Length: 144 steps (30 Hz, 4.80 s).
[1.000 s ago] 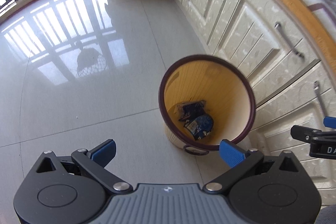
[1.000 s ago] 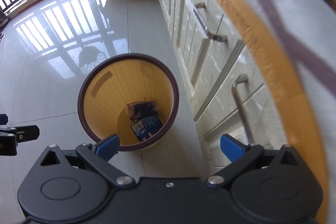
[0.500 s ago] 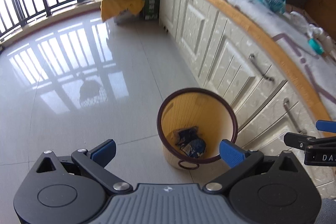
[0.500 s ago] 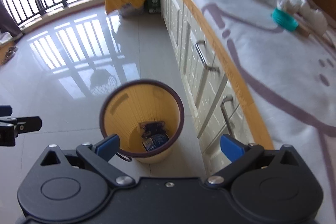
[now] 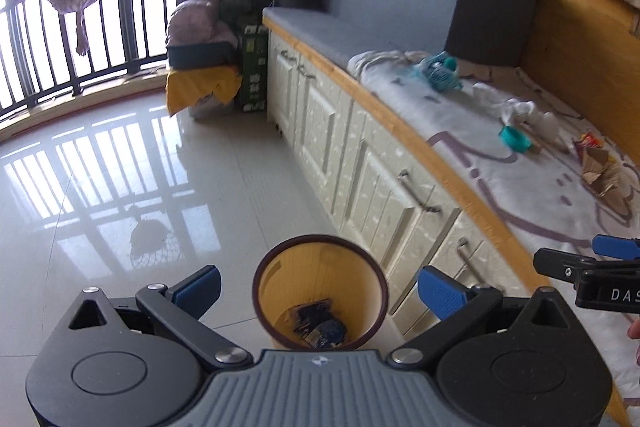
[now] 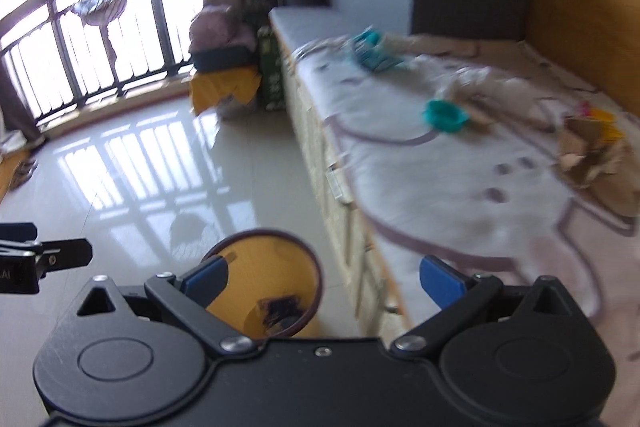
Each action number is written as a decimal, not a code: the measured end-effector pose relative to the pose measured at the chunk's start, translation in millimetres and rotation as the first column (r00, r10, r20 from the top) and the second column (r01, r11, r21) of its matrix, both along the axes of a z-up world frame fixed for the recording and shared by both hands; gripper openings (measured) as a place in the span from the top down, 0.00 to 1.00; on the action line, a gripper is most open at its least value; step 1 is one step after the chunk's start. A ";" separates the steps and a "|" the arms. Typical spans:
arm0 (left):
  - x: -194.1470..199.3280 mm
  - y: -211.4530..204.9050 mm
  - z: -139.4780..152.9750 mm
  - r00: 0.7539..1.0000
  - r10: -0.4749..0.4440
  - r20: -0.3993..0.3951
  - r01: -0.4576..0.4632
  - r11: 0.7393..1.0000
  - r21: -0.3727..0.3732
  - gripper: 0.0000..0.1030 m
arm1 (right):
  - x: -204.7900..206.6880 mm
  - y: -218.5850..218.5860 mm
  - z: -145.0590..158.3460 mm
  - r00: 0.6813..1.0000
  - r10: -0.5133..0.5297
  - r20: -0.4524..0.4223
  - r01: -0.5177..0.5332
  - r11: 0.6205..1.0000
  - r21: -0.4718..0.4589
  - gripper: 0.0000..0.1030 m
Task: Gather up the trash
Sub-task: 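Withdraw both tools from the wastebasket back toward the bench, then grasp the teal bottle cap with left gripper while right gripper grasps the clear plastic bag, then lift the teal cap with left gripper while right gripper lifts the plastic bag, then carry the teal cap and plastic bag with both grippers over the yellow wastebasket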
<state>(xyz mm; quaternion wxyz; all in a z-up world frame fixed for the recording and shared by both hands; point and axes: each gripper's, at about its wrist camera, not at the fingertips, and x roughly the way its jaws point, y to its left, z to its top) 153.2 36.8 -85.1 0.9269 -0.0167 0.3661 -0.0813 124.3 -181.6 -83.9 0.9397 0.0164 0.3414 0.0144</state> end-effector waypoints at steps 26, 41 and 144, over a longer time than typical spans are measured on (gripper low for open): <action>27.4 -229.3 -0.6 0.924 -0.347 0.159 0.354 0.935 -0.019 0.00 | -91.7 -226.2 -20.4 0.879 -0.440 0.184 0.457 0.887 -0.061 0.00; 117.8 -301.7 -29.7 0.933 -0.333 0.135 0.319 0.941 0.110 0.00 | -78.2 -278.4 -27.0 0.846 -0.472 0.246 0.518 0.837 -0.176 0.00; 40.1 -125.5 26.0 0.961 -0.247 0.123 0.250 0.968 -0.009 0.51 | -21.3 -127.9 22.1 0.962 -0.243 0.124 0.232 0.968 0.096 0.91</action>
